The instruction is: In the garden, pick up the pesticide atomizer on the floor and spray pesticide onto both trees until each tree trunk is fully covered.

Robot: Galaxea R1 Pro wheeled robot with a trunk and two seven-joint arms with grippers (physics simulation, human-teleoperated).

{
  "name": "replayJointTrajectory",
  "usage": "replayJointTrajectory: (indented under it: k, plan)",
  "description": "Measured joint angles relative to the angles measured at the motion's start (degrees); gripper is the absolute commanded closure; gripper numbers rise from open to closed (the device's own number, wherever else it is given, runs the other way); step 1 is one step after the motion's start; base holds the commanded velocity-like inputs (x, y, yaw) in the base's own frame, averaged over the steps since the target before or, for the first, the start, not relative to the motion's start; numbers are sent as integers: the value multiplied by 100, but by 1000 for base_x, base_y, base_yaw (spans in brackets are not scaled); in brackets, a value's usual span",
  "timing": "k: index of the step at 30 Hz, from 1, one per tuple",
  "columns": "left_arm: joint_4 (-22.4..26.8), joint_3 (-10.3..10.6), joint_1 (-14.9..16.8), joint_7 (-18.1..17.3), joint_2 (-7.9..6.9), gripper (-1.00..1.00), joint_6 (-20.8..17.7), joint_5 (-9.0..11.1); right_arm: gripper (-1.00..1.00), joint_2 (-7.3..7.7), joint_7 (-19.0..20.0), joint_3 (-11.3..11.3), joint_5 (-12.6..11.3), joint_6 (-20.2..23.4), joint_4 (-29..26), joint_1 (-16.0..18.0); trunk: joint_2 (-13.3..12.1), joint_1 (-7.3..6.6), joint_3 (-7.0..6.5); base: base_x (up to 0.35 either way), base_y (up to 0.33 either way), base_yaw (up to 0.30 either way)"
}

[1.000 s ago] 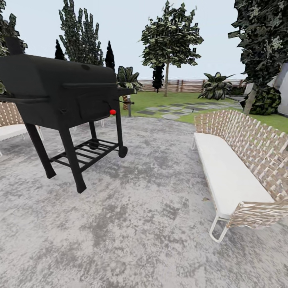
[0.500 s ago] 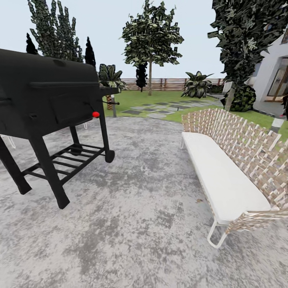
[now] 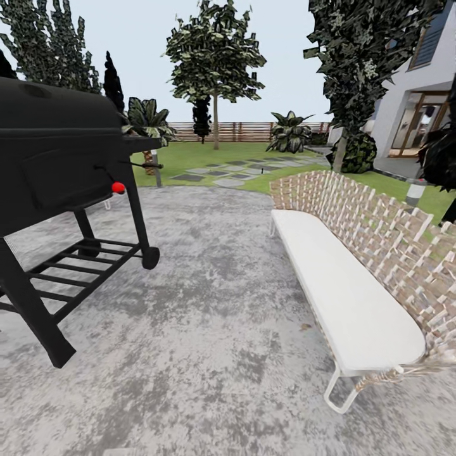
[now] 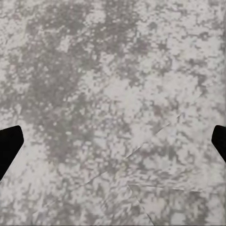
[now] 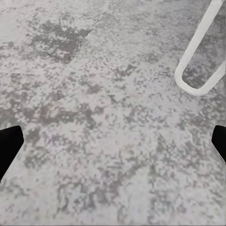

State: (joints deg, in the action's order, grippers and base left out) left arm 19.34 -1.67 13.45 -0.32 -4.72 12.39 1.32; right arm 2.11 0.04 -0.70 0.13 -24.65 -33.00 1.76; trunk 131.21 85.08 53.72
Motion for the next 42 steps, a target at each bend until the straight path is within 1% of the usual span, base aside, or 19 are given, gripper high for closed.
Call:
replayJointTrajectory:
  k: [8, 23, 42]
  plan:
    - [0, 0, 0, 7, 0, -100, 0, 0, -100, -8, -21, 6, 4, -4, 12, 0, 0, 0, 1, 336, 26, -4]
    - [6, 0, 0, 14, 0, -100, 0, 0, -100, -9, -22, 0, 3, -4, 8, 0, 0, 0, 1, 296, 175, 0]
    - [1, -5, 0, 22, -3, -100, 0, -1, -100, -9, -15, 4, 4, -13, 3, 0, 0, 0, 1, 335, 9, 0]
